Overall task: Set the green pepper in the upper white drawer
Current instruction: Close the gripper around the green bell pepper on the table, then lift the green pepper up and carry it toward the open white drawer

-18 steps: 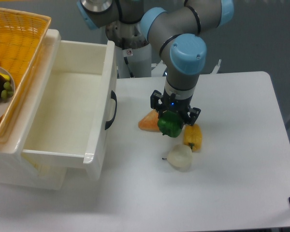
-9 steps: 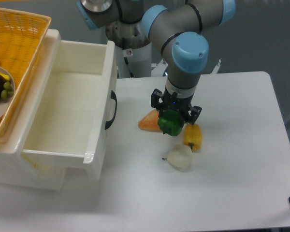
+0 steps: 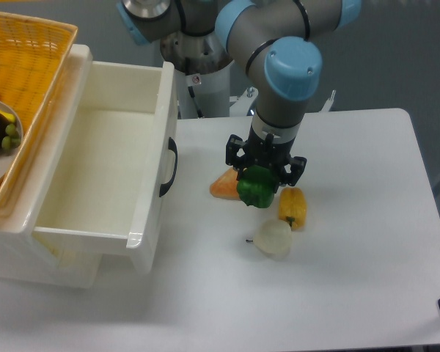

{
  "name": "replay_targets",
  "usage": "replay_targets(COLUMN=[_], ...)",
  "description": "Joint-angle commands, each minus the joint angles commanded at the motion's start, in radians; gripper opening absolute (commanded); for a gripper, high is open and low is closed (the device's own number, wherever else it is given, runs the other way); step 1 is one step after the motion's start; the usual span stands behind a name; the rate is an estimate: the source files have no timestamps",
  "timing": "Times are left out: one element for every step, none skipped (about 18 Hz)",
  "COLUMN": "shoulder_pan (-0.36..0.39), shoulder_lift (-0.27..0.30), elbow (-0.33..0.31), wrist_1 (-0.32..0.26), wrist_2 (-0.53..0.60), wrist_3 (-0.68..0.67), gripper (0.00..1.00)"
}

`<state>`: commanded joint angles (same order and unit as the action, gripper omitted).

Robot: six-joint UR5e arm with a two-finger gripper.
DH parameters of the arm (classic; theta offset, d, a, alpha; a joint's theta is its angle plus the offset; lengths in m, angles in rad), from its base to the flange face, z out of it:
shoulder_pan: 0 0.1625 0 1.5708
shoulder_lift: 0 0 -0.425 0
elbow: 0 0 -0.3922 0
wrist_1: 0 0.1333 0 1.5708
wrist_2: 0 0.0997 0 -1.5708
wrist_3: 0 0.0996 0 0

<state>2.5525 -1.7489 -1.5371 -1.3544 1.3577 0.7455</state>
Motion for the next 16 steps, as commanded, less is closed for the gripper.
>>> replay_targets(shoulder_pan=[0.000, 0.006, 0.008, 0.009, 0.012, 0.024, 0.028, 0.029, 0.026, 0.022, 0.020, 0.012, 0.005, 0.000, -0.003, -0.017], shoulder_lift=[0.015, 0.031, 0.048, 0.063, 0.080, 0.097, 0.110, 0.127, 0.140, 0.150, 0.161, 0.169, 0.183, 0.193, 0.203, 0.212], elbow=[0.002, 0.002, 0.002, 0.002, 0.002, 0.002, 0.002, 0.002, 0.000, 0.000, 0.000, -0.002, 0.000, 0.000, -0.002, -0.002], wrist_1=[-0.003, -0.005, -0.005, -0.003, -0.003, -0.002, -0.002, -0.005, -0.012, -0.024, -0.031, -0.043, -0.060, -0.075, -0.095, -0.116], wrist_2=[-0.018, -0.032, -0.044, -0.067, -0.095, -0.124, -0.149, -0.160, -0.161, -0.161, -0.163, -0.163, -0.163, -0.164, -0.169, -0.166], wrist_3=[-0.011, -0.027, -0.052, -0.089, -0.132, -0.176, -0.204, -0.221, -0.244, -0.277, -0.297, -0.305, -0.307, -0.307, -0.307, -0.307], gripper=[0.51, 0.51, 0.51, 0.51, 0.51, 0.51, 0.51, 0.51, 0.51, 0.52, 0.52, 0.52, 0.52, 0.52, 0.52, 0.52])
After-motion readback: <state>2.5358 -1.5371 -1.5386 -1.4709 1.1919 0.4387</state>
